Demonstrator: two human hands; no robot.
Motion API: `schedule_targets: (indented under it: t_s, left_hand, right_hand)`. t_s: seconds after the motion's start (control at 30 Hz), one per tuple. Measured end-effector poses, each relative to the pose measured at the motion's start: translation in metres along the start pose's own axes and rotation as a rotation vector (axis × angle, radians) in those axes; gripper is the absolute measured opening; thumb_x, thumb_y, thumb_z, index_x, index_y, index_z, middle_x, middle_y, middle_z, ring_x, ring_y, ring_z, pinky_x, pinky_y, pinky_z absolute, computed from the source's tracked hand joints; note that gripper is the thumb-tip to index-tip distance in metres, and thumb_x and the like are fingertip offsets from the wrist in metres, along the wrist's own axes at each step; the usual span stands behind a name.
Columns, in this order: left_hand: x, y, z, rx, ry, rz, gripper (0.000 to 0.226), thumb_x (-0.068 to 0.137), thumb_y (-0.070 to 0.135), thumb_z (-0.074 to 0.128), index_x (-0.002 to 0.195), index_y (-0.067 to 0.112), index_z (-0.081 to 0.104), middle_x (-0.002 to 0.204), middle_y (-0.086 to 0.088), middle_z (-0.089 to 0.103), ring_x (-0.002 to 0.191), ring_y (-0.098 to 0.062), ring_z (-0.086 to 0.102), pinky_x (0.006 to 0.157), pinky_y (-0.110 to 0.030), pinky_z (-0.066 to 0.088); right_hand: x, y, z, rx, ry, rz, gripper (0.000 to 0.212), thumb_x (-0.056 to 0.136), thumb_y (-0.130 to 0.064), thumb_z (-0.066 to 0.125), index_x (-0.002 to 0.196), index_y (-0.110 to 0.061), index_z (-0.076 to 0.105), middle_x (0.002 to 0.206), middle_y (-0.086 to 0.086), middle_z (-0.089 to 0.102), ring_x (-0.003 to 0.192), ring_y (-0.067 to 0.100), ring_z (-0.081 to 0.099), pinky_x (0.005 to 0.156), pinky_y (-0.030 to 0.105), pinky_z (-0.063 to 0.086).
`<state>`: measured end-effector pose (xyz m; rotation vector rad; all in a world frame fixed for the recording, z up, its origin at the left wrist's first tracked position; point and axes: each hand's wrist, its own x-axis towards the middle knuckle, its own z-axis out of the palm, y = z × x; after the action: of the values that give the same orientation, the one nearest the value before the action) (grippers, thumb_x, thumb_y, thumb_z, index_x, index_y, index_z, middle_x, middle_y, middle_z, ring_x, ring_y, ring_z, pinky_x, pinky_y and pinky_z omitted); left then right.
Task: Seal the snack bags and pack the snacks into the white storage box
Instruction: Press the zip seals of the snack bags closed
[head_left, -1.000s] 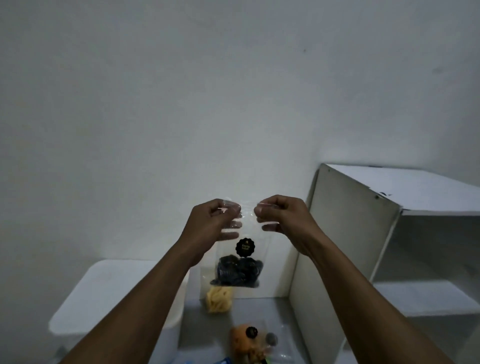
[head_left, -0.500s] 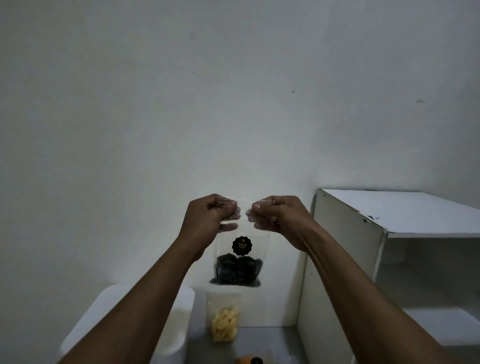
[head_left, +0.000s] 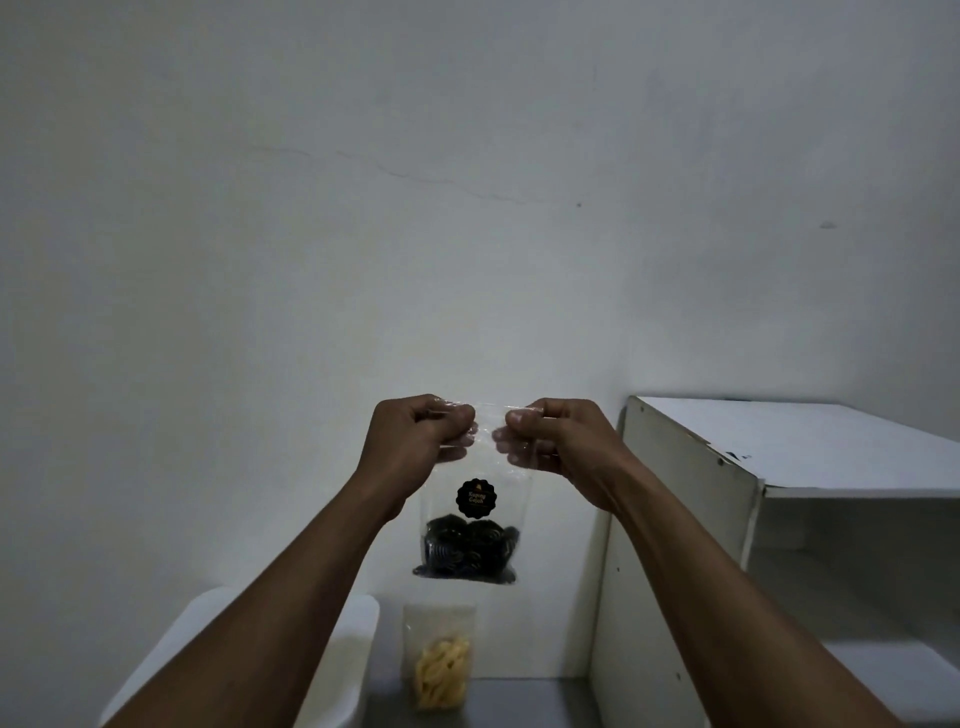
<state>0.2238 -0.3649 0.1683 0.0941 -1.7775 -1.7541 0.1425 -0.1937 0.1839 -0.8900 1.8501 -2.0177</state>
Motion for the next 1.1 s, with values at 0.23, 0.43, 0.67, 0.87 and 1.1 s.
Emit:
schedule_targets:
  t_s: [0.23, 0.43, 0.67, 0.87, 1.1]
  left_hand:
    - [0.002, -0.006, 0.005, -0.139, -0.063, -0.063, 0.02, 0.094, 0.015, 0.064, 0.094, -0.003, 0.072, 0.092, -0.02, 0.074, 0.078, -0.022, 0.072, 0.075, -0.033, 0.062]
    - [0.003, -0.008, 0.015, -0.068, -0.059, -0.017, 0.019, 0.095, 0.015, 0.062, 0.093, 0.0, 0.074, 0.086, -0.016, 0.075, 0.075, -0.02, 0.071, 0.072, -0.034, 0.062]
    - [0.004, -0.011, 0.008, -0.087, -0.068, -0.03, 0.013, 0.092, 0.008, 0.065, 0.09, -0.003, 0.072, 0.088, -0.019, 0.074, 0.081, -0.026, 0.075, 0.074, -0.034, 0.062]
    - [0.004, -0.016, 0.015, 0.006, -0.046, 0.019, 0.014, 0.092, 0.009, 0.065, 0.09, -0.003, 0.072, 0.084, -0.018, 0.075, 0.076, -0.023, 0.074, 0.066, -0.029, 0.059]
    - [0.009, -0.014, 0.012, 0.025, -0.151, -0.052, 0.013, 0.093, 0.01, 0.065, 0.094, -0.001, 0.071, 0.088, -0.015, 0.074, 0.081, -0.022, 0.073, 0.07, -0.03, 0.061]
  right_hand:
    - [0.003, 0.004, -0.009, -0.086, 0.057, -0.107, 0.007, 0.091, -0.007, 0.069, 0.087, -0.001, 0.07, 0.091, 0.021, 0.076, 0.085, 0.031, 0.075, 0.075, 0.036, 0.061]
    - [0.005, 0.006, -0.009, -0.096, -0.015, -0.056, 0.005, 0.089, -0.007, 0.07, 0.088, -0.002, 0.07, 0.087, 0.019, 0.074, 0.08, 0.024, 0.071, 0.076, 0.037, 0.06]
    - [0.009, 0.01, -0.015, -0.16, 0.011, -0.047, 0.014, 0.088, -0.007, 0.071, 0.093, 0.006, 0.069, 0.09, 0.021, 0.075, 0.079, 0.023, 0.072, 0.08, 0.04, 0.061]
    - [0.016, 0.011, -0.01, -0.22, -0.025, -0.053, 0.01, 0.086, -0.009, 0.074, 0.089, 0.0, 0.075, 0.081, 0.012, 0.074, 0.075, 0.018, 0.07, 0.071, 0.033, 0.06]
    - [0.022, 0.01, -0.006, -0.34, -0.01, -0.121, 0.011, 0.088, -0.009, 0.073, 0.089, 0.002, 0.074, 0.075, 0.009, 0.072, 0.069, 0.013, 0.068, 0.064, 0.027, 0.057]
